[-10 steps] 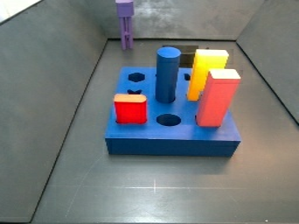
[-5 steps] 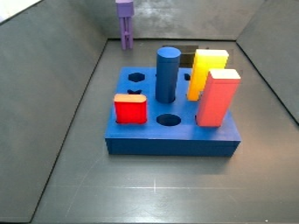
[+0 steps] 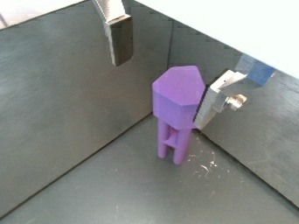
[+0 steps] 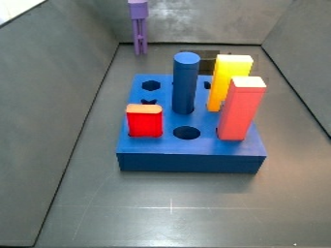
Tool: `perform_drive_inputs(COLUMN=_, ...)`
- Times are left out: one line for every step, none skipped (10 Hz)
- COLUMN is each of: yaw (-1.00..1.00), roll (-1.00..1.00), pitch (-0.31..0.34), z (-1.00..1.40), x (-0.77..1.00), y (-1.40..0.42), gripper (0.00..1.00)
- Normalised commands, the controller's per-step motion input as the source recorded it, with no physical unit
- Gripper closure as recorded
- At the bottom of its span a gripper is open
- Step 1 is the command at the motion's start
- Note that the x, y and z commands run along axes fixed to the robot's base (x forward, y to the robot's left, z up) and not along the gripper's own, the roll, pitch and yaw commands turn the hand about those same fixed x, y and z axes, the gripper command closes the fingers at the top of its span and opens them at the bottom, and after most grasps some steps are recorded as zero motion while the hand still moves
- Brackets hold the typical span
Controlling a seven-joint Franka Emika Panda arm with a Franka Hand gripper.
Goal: Pick up the 3 prong object. Move up. Move to above the board. Insert the 3 prong object.
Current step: Pick up the 3 prong object.
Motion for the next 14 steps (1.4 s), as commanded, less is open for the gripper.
perform_drive_inputs(yaw=-0.36, roll=-0.11, pitch=-0.061, z=0.00, x=-0.01, y=0.12, gripper=0.00)
perform_drive_inputs(yaw=-0.10, roll=-0.09, pitch=-0.044, z=0.00, x=-0.03, y=0.10, gripper=0.00)
perform_drive_inputs(yaw=0.05, roll=-0.04, pitch=-0.044, z=-0.11, x=0.00, y=0.07, gripper=0.00)
perform_drive_inputs(yaw=0.53, roll=0.00, pitch=-0.080, z=-0.31, x=0.00, y=0.01, gripper=0.00)
perform_drive_inputs(yaw=0.74, roll=-0.02, pitch=-0.103, z=-0.35, x=0.00, y=0.05, gripper=0.00)
perform_drive_inputs(yaw=0.76, roll=-0.03, pitch=-0.106, z=-0.28, x=0.00, y=0.10, gripper=0.00)
perform_drive_inputs(yaw=0.78, roll=-0.05, pitch=-0.117, z=-0.20, x=0.00, y=0.17, gripper=0.00)
perform_drive_inputs(yaw=0.41, roll=0.00, pitch=-0.011, z=-0.01, x=0.00, y=0.13, gripper=0.00)
perform_drive_inputs(yaw=0.29, roll=-0.09, pitch=-0.083, z=-0.07, x=0.00, y=0.12, gripper=0.00)
perform_drive_inputs(yaw=0.09, roll=-0.08, pitch=-0.053, z=0.00, x=0.08, y=0.08, gripper=0.00)
perform_drive_inputs(yaw=0.09, roll=-0.12, pitch=-0.084, z=-0.11, x=0.17, y=0.11, gripper=0.00)
perform_drive_inputs(yaw=0.05, roll=-0.03, pitch=-0.033, z=-0.01, x=0.07, y=0.07, gripper=0.00)
perform_drive_inputs(yaw=0.01, roll=-0.05, pitch=-0.070, z=-0.18, x=0.14, y=0.01, gripper=0.00)
perform_drive_inputs(yaw=0.08, roll=-0.13, pitch=-0.130, z=-0.33, x=0.26, y=0.04, gripper=0.00)
